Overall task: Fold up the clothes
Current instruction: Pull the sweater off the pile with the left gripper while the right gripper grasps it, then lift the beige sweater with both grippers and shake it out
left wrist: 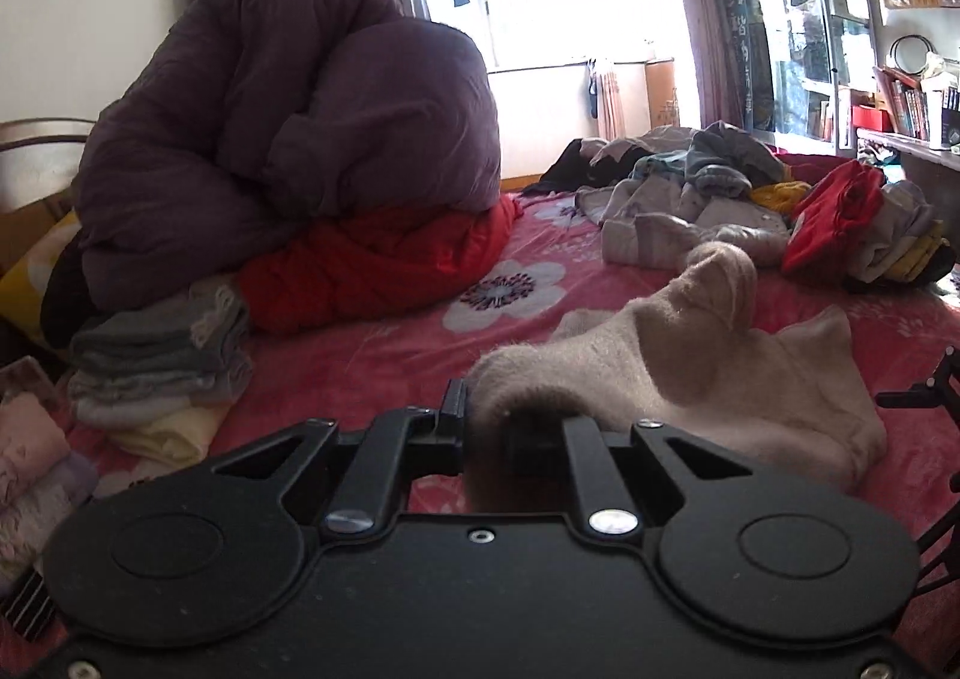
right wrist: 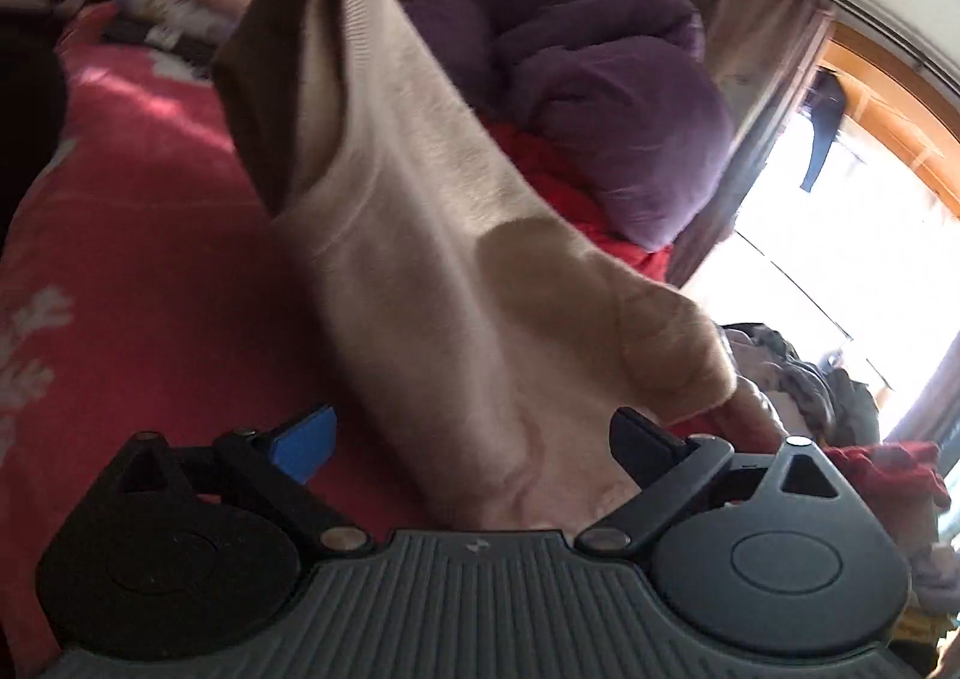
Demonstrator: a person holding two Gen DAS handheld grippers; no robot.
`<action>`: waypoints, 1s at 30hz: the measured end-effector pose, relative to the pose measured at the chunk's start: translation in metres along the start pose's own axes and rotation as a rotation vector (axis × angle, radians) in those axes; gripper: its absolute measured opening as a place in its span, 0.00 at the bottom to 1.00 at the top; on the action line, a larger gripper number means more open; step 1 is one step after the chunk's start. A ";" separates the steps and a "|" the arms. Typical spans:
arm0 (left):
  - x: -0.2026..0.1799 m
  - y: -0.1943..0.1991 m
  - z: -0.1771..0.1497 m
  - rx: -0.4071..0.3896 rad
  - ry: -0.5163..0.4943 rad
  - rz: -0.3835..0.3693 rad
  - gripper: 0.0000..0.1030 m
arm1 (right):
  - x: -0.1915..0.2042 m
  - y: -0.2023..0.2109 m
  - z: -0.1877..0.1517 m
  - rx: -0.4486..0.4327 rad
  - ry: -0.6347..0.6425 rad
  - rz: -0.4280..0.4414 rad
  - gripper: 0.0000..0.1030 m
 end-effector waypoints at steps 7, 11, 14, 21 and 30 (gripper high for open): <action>-0.007 -0.003 -0.040 0.057 -0.021 -0.034 0.23 | 0.024 -0.019 -0.009 0.089 0.129 -0.030 0.78; -0.003 -0.007 -0.053 0.090 -0.043 -0.032 0.33 | 0.032 -0.025 -0.013 0.082 0.195 -0.055 0.77; -0.002 -0.009 -0.063 0.116 -0.058 -0.048 0.35 | 0.028 -0.033 -0.010 0.077 0.214 -0.077 0.73; -0.001 -0.014 -0.079 0.152 -0.105 -0.039 0.26 | 0.020 -0.041 -0.010 0.086 0.244 -0.136 0.31; 0.011 -0.006 -0.059 0.060 -0.053 0.003 0.08 | -0.031 -0.015 0.028 0.000 0.061 -0.203 0.09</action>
Point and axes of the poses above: each gripper's, at about its wrist camera, not at the fingertips, and y roughly against the way its jaws point, x to its left, z to its top, the point moved 9 cm from there along -y, roughly the way its jaws point, and after that the axes turned 12 degrees about -y, right-handed, at the moved point
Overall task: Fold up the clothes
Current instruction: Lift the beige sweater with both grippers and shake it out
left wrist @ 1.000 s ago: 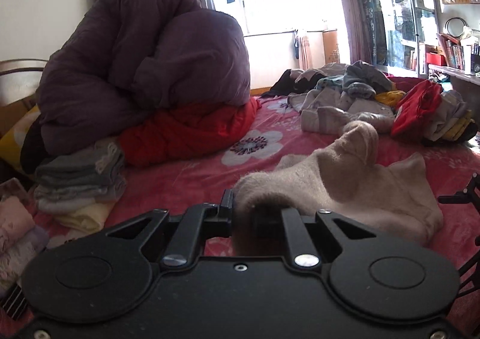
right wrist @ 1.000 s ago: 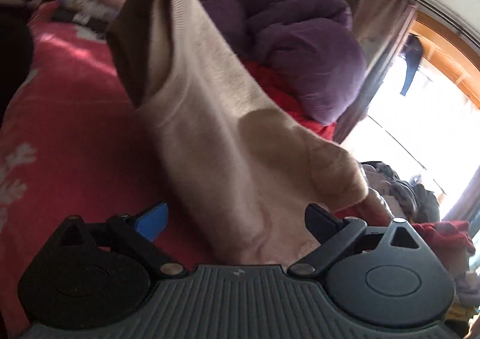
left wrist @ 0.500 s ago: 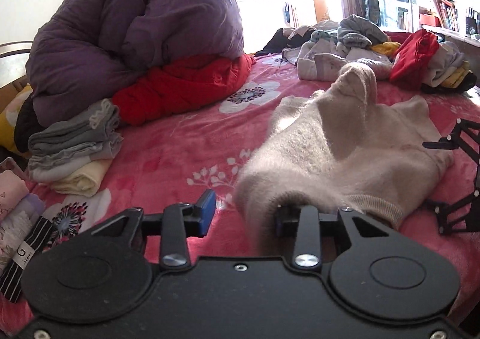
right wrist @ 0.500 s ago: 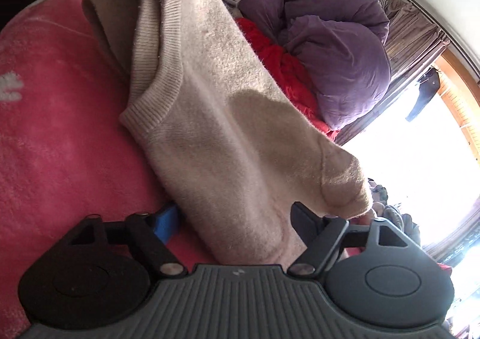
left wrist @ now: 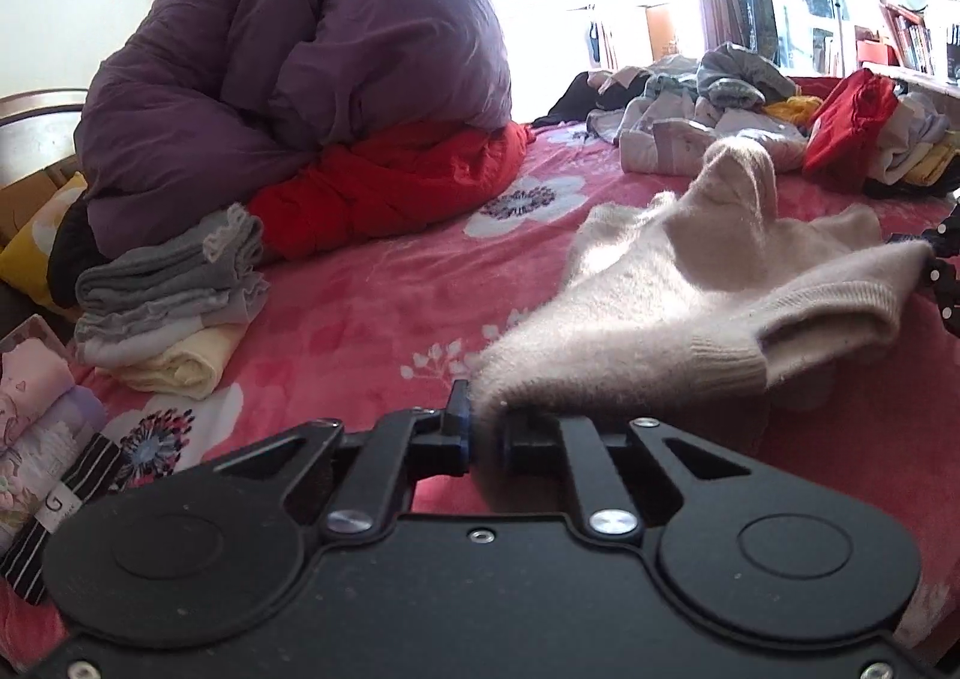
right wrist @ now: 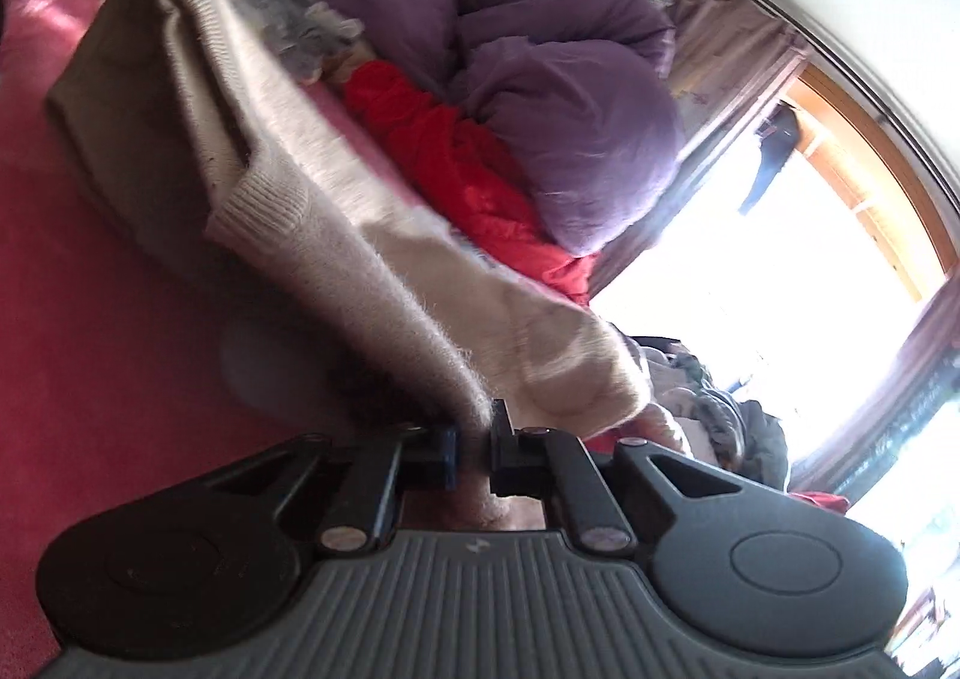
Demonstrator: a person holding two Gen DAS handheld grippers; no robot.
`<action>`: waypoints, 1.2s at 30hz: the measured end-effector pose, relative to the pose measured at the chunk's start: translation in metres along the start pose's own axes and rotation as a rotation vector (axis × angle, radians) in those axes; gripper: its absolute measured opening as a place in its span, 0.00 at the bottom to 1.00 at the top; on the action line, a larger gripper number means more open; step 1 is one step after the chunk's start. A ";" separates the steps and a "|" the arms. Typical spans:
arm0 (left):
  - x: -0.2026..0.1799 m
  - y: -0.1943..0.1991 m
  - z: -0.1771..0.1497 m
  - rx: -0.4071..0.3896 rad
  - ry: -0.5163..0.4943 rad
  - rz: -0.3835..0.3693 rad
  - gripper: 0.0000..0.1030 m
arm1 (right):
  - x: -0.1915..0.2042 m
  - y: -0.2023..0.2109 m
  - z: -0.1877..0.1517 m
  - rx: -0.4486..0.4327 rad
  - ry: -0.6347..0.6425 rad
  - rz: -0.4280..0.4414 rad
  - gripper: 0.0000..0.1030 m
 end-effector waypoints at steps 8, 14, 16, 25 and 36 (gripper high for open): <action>0.027 0.027 0.116 -0.218 -0.133 0.066 0.07 | -0.078 0.017 0.074 -0.083 -0.089 -0.103 0.08; 0.055 0.056 0.213 -0.358 -0.275 0.138 0.07 | -0.165 0.044 0.145 -0.165 -0.051 -0.217 0.08; 0.065 0.068 0.238 -0.389 -0.303 0.150 0.07 | -0.187 0.054 0.167 -0.187 -0.023 -0.242 0.08; 0.090 0.154 0.282 -0.508 -0.456 0.228 0.08 | -0.227 0.134 0.224 -0.287 0.042 -0.274 0.07; 0.057 0.265 0.202 -0.559 -0.567 0.165 0.08 | -0.170 0.268 0.186 -0.319 0.133 -0.233 0.07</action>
Point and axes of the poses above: each gripper's, at about its wrist camera, not at the fingertips, and y roughly against the way its jaws point, x to its left, z to its top, the point moved 9 cm from there along -y, roughly the way its jaws point, and after that the axes turned 12 degrees about -y, right-handed, at the moved point
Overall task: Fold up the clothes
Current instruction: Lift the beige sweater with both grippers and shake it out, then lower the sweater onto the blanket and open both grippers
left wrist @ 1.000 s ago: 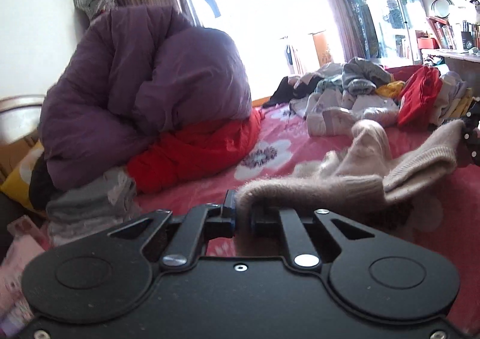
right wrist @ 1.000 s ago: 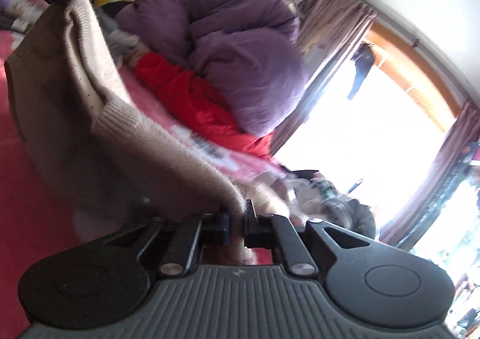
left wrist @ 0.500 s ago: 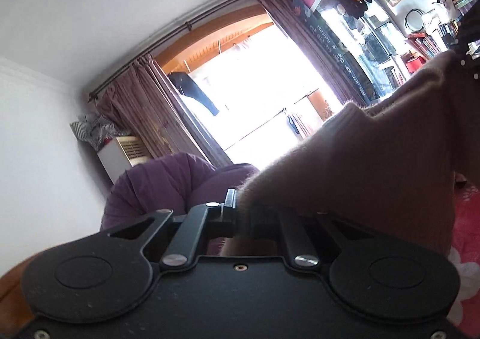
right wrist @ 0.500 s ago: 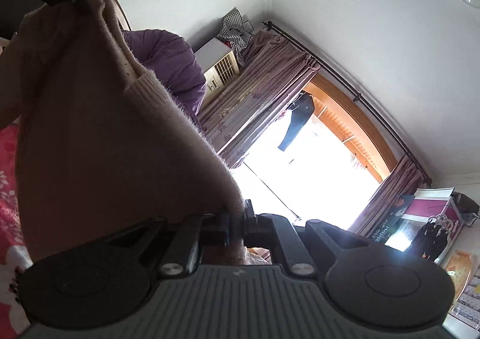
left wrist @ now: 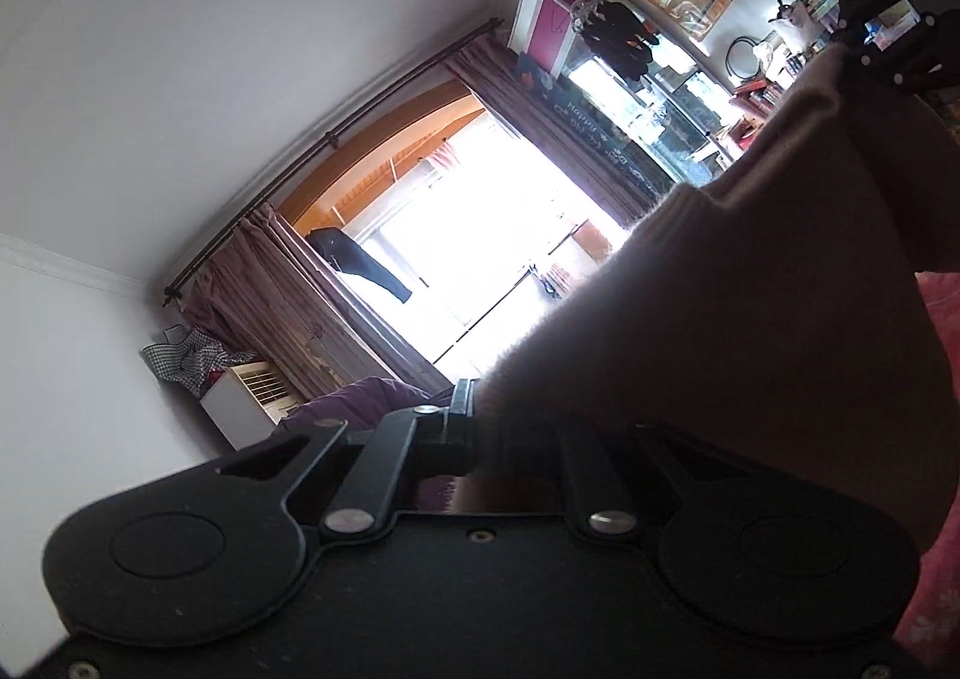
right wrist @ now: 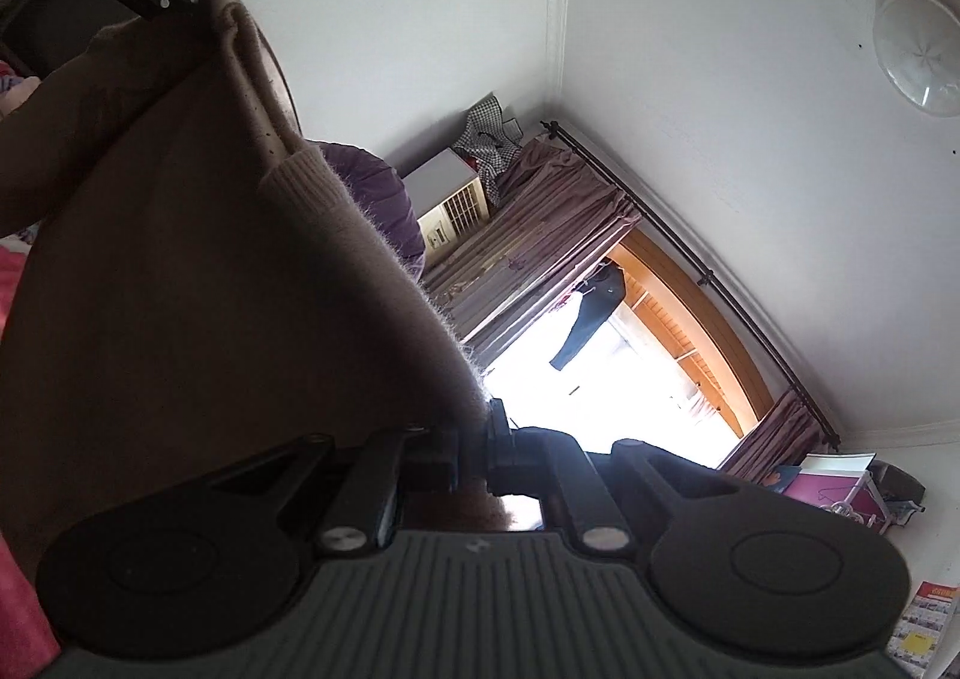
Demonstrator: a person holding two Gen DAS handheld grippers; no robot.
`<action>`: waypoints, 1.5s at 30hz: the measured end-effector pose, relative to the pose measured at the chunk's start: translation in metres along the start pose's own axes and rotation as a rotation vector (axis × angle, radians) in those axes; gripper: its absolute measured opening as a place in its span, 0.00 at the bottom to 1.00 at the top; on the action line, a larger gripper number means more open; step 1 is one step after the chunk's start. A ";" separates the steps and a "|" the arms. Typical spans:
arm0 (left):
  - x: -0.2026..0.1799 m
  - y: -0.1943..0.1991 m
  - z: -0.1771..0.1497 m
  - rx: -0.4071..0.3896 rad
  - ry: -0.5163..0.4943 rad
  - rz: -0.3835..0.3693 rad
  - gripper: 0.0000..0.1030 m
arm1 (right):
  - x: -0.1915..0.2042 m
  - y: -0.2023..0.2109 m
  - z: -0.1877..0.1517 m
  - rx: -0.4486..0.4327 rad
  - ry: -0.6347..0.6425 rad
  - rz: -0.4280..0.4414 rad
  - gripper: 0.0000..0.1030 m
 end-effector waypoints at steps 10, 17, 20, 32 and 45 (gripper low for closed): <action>-0.059 -0.060 -0.038 0.097 0.029 -0.162 0.08 | 0.033 -0.016 -0.050 0.197 -0.100 0.143 0.08; -0.131 -0.188 -0.128 0.301 0.108 -0.236 0.08 | 0.098 -0.168 -0.151 0.457 -0.214 0.261 0.07; -0.153 -0.232 -0.160 0.379 0.128 -0.258 0.08 | 0.127 -0.228 -0.184 0.536 -0.214 0.277 0.07; -0.215 -0.361 -0.257 0.532 0.162 -0.394 0.08 | 0.173 -0.372 -0.279 0.697 -0.235 0.274 0.08; -0.262 -0.440 -0.344 0.664 0.333 -0.537 0.15 | 0.216 -0.461 -0.358 0.884 -0.301 0.333 0.09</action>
Point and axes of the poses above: each gripper's, at about its wrist camera, not at the fingertips, and y roughly against the way its jaws point, x to its left, z to its top, the point moved 9 cm from there along -y, roughly the way its jaws point, and after that the axes turned 12 degrees about -y, right-handed, at the moved point
